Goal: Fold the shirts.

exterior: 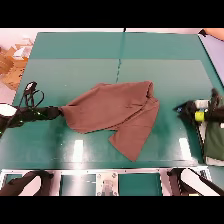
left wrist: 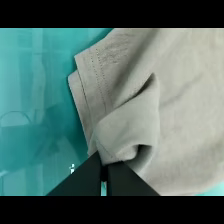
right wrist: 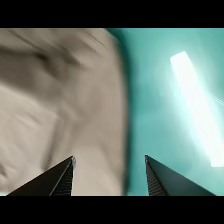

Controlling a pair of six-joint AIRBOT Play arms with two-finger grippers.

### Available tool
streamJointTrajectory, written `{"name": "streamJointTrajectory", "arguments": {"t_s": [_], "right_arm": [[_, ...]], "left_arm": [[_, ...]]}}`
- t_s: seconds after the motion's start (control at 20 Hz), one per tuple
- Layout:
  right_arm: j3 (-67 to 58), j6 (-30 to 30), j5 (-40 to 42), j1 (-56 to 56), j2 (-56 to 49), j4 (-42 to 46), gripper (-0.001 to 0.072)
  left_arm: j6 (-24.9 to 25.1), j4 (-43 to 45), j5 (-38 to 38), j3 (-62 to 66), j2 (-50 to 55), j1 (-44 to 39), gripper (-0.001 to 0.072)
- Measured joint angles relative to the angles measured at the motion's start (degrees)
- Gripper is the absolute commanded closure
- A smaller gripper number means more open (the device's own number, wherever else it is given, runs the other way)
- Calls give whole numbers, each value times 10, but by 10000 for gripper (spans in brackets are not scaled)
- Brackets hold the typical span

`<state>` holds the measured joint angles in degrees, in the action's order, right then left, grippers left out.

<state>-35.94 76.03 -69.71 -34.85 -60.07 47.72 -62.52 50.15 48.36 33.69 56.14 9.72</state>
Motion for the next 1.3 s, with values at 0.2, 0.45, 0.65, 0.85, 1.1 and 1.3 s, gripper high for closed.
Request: {"name": "streamJointTrajectory", "arguments": {"t_s": [0.2,0.45,0.65,0.85,1.1,1.3], "right_arm": [[120,-11,58,29,20,-26,220],[171,-42,147,127,-5,-126,231],[171,-82,203,200,-56,-198,581],[130,-123,198,222,-74,-228,694],[-91,-95,73,186,-5,-252,694],[-363,-30,25,113,65,-259,694]], "left_arm": [[0,3,14,0,0,0,681],[0,4,23,0,0,0,681],[0,4,33,0,0,0,681],[0,7,48,12,0,0,682],[-9,45,153,189,-1,0,681],[-28,70,261,436,-2,0,681]]}}
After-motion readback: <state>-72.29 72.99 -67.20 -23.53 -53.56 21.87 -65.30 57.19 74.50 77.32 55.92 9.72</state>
